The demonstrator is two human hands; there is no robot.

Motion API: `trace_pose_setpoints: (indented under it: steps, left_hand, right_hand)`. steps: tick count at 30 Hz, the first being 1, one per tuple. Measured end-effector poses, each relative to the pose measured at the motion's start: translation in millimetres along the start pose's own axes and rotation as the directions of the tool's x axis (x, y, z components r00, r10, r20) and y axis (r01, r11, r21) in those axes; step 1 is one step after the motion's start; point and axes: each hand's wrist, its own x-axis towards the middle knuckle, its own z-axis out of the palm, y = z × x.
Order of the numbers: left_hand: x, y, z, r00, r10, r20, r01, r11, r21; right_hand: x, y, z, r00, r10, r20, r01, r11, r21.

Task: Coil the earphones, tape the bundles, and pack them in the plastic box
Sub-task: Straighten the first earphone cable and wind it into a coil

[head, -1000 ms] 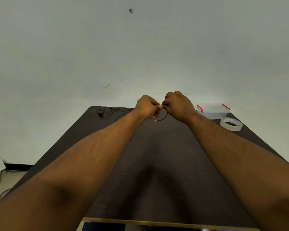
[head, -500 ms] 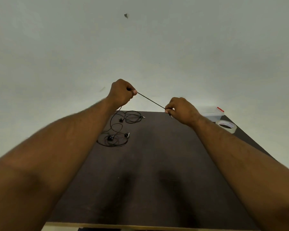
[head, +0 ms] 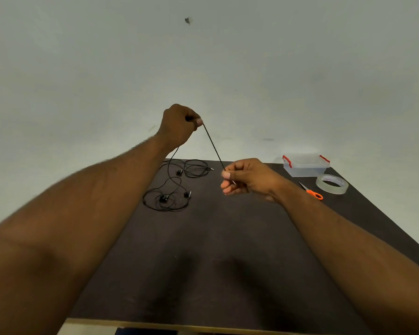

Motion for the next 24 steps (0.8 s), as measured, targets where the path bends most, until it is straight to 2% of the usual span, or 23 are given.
trace_pose_setpoints:
  steps: [3, 6, 8, 11, 14, 17, 20, 22, 24]
  left_hand:
    - [-5.9, -3.1, 8.4, 1.000, 0.007, 0.029, -0.004, 0.996, -0.089]
    - [-17.4, -9.8, 19.7, 0.996, -0.021, 0.091, 0.038, 0.980, -0.193]
    - [-31.6, -9.6, 25.2, 0.989, -0.050, 0.139, 0.089, 0.953, -0.289]
    - [-65.8, -12.9, 41.7, 0.957, -0.111, 0.267, 0.218, 0.885, -0.412]
    - [-105.4, -25.5, 65.9, 0.930, -0.103, 0.353, 0.280, 0.821, -0.498]
    - [-131.7, -44.2, 81.4, 0.940, -0.107, 0.324, 0.251, 0.861, -0.443]
    - [-140.4, -69.2, 89.5, 0.980, -0.095, 0.177, 0.143, 0.950, -0.279]
    - [-142.5, -82.0, 93.6, 0.981, -0.058, 0.184, 0.082, 0.989, -0.125]
    - [-144.5, -86.7, 95.2, 0.968, 0.016, 0.250, -0.019, 1.000, 0.007]
  right_hand:
    - [-9.8, -4.1, 14.8, 0.985, 0.037, 0.167, -0.079, 0.965, 0.249]
    - [-15.4, -10.4, 21.7, 0.972, -0.066, 0.223, -0.036, 0.905, 0.425]
    - [-16.6, -17.8, 27.4, 0.960, -0.195, 0.202, 0.059, 0.842, 0.536]
    - [-16.8, -27.0, 39.3, 0.929, -0.361, 0.080, 0.221, 0.714, 0.664]
    - [-12.9, -18.5, 44.5, 0.905, -0.421, -0.066, 0.351, 0.648, 0.676]
    - [-3.4, 9.8, 39.0, 0.896, -0.400, -0.191, 0.435, 0.709, 0.555]
    - [7.3, 50.4, 32.3, 0.872, -0.369, -0.321, 0.429, 0.893, 0.138]
    - [12.3, 76.6, 33.2, 0.870, -0.388, -0.303, 0.374, 0.921, -0.105]
    - [16.2, 97.5, 34.4, 0.884, -0.401, -0.239, 0.331, 0.900, -0.284]
